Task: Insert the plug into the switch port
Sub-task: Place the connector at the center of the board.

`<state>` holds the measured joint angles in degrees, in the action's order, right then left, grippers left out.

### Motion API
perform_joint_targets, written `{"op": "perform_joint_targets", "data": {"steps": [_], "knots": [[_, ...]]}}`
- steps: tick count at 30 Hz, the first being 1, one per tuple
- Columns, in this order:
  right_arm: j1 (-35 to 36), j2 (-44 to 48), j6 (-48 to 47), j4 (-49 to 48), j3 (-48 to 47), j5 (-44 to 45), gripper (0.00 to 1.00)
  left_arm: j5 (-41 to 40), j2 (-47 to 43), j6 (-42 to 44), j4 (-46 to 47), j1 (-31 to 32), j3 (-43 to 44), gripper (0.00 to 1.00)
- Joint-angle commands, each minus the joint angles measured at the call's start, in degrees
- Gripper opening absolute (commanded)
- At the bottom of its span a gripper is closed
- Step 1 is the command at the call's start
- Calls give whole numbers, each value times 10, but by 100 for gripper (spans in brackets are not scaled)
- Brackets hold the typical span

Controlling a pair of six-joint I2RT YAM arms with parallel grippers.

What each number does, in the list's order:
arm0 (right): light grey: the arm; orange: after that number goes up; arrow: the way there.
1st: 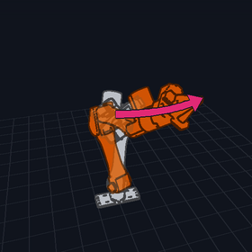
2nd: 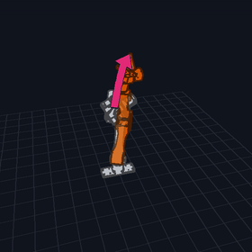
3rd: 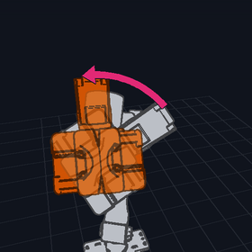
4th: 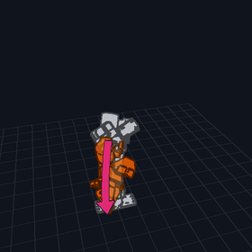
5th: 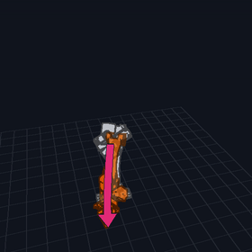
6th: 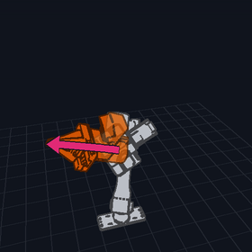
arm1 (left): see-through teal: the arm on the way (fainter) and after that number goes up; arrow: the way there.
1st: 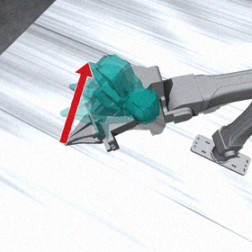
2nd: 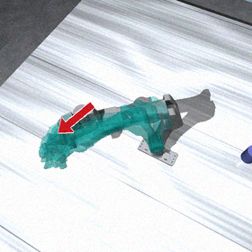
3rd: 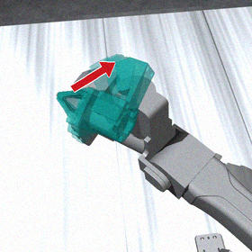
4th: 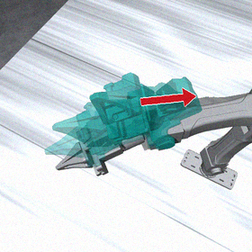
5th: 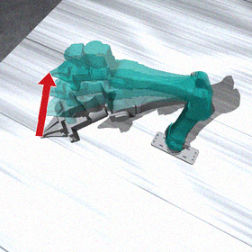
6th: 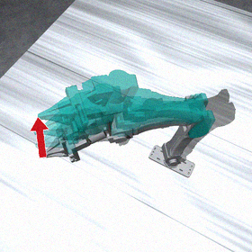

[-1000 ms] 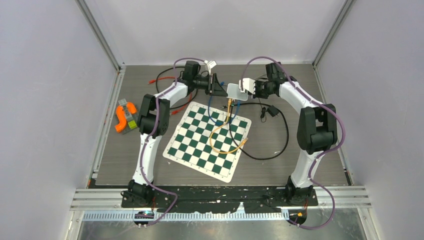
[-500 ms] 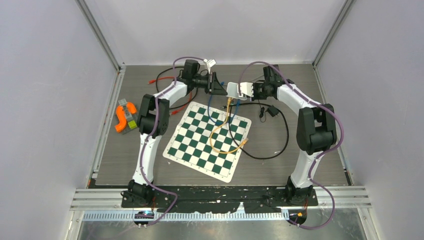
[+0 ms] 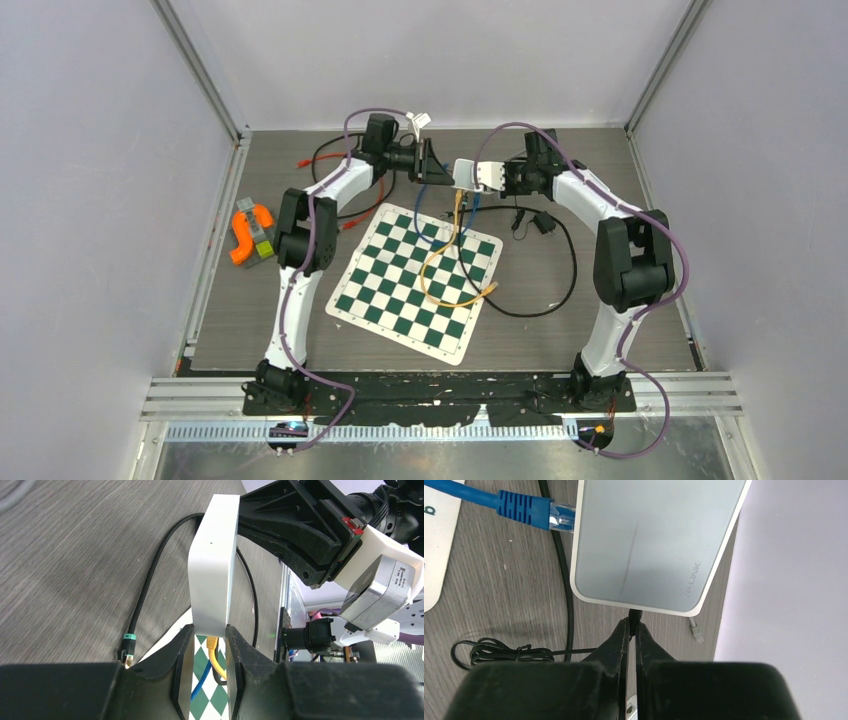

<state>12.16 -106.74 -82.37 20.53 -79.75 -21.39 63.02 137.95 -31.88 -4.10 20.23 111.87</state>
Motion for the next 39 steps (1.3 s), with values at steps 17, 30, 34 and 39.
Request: {"op": "perform_joint_targets", "data": {"steps": [17,30,34,39], "knots": [[12,51,-11,-64,11,9,5,24,-25,45,-63,8,46,0],[25,65,-9,-101,31,38,5,19,-23,55,-91,8,57,0],[25,72,-11,-101,36,35,5,17,-23,56,-98,7,61,0],[29,73,-33,-106,48,20,5,20,-21,54,-99,8,64,0]]}}
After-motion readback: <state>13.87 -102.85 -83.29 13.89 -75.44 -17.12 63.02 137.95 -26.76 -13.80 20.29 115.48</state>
